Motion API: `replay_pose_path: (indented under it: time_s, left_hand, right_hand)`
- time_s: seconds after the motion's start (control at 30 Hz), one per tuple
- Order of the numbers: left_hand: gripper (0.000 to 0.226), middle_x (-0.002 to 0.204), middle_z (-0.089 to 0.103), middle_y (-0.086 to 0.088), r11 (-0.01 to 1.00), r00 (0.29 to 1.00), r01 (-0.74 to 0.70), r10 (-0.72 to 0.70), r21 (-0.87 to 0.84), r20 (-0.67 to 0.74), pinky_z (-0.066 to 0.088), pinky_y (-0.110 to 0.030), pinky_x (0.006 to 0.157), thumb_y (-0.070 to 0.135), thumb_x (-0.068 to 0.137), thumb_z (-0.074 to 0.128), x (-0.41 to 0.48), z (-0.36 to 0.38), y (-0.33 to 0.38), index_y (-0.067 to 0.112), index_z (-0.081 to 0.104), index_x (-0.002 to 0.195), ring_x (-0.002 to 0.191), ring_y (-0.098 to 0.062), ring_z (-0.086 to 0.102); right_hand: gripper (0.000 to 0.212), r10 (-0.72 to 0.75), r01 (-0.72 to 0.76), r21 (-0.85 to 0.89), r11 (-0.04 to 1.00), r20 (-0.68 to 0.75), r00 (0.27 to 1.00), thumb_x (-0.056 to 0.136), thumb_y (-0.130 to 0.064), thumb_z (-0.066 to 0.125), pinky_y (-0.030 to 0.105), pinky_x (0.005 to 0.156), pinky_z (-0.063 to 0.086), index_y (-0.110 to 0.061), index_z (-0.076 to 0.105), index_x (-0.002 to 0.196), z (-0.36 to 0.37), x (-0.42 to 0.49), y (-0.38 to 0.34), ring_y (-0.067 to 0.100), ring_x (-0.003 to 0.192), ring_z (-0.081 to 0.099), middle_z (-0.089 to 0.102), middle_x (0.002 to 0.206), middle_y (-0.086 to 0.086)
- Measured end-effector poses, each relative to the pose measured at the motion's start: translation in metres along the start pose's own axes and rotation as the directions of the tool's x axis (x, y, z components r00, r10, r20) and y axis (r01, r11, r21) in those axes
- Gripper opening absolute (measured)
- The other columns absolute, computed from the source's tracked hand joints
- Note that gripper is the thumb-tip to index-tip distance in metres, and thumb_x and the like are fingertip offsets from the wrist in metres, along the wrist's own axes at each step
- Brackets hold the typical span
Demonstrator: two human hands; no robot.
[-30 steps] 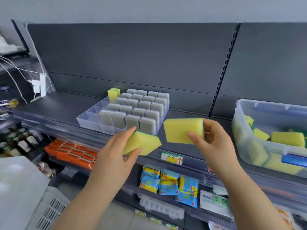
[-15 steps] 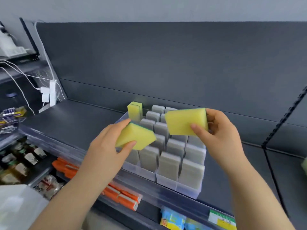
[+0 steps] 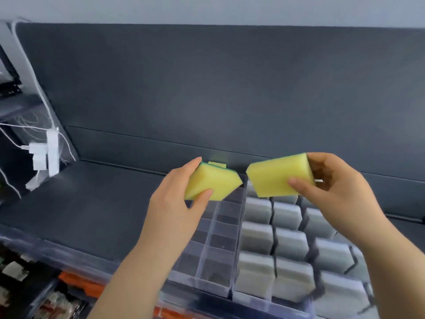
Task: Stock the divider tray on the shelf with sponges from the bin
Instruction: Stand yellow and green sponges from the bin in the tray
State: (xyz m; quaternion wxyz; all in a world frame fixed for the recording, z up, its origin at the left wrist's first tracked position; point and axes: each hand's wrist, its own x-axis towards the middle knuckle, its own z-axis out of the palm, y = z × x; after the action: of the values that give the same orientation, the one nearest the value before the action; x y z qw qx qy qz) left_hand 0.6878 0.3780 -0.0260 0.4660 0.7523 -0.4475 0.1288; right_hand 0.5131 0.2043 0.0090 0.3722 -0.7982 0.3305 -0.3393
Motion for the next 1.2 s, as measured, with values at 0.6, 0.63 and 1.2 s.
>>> replay_pose_path:
  time_s: [0.6, 0.63, 1.2]
  left_hand:
    - [0.056, 0.107, 0.057, 0.007, 0.98, 0.968, -0.114, 0.147, -0.163, 0.203, 0.043, -0.026, 0.075, 0.018, 0.077, 0.074, 0.068, -0.016, -0.109, 0.021, 0.054, 0.129, 0.089, -0.009, 0.049]
    - [0.055, 0.107, 0.058, 0.007, 0.982, 0.969, -0.115, 0.144, -0.148, 0.202, 0.042, -0.026, 0.075, 0.018, 0.077, 0.074, 0.067, -0.015, -0.109, 0.021, 0.054, 0.128, 0.089, -0.009, 0.049]
    - [0.056, 0.099, 0.052, 0.012, 0.999, 0.987, -0.049, 0.051, -0.021, 0.15, 0.035, -0.008, 0.065, 0.016, 0.076, 0.075, 0.069, -0.015, -0.127, 0.021, 0.055, 0.128, 0.081, -0.002, 0.043]
  right_hand:
    - [0.045, 0.218, -0.243, -0.089, 0.966, -0.23, 0.948, 0.081, -0.023, 0.069, 0.032, 0.083, 0.049, -0.043, 0.047, 0.115, 0.083, -0.003, -0.041, 0.014, 0.094, 0.061, 0.061, 0.104, -0.005]
    - [0.044, 0.215, -0.24, -0.088, 0.967, -0.232, 0.949, 0.081, -0.022, 0.068, 0.032, 0.083, 0.05, -0.042, 0.047, 0.114, 0.082, 0.0, -0.04, 0.014, 0.094, 0.061, 0.061, 0.104, -0.005]
    - [0.052, 0.094, 0.058, -0.662, 0.747, 0.191, 0.977, 0.084, -0.005, 0.05, 0.037, 0.085, 0.047, -0.022, 0.038, 0.132, 0.124, 0.134, -0.002, 0.026, 0.112, 0.048, 0.049, 0.128, 0.004]
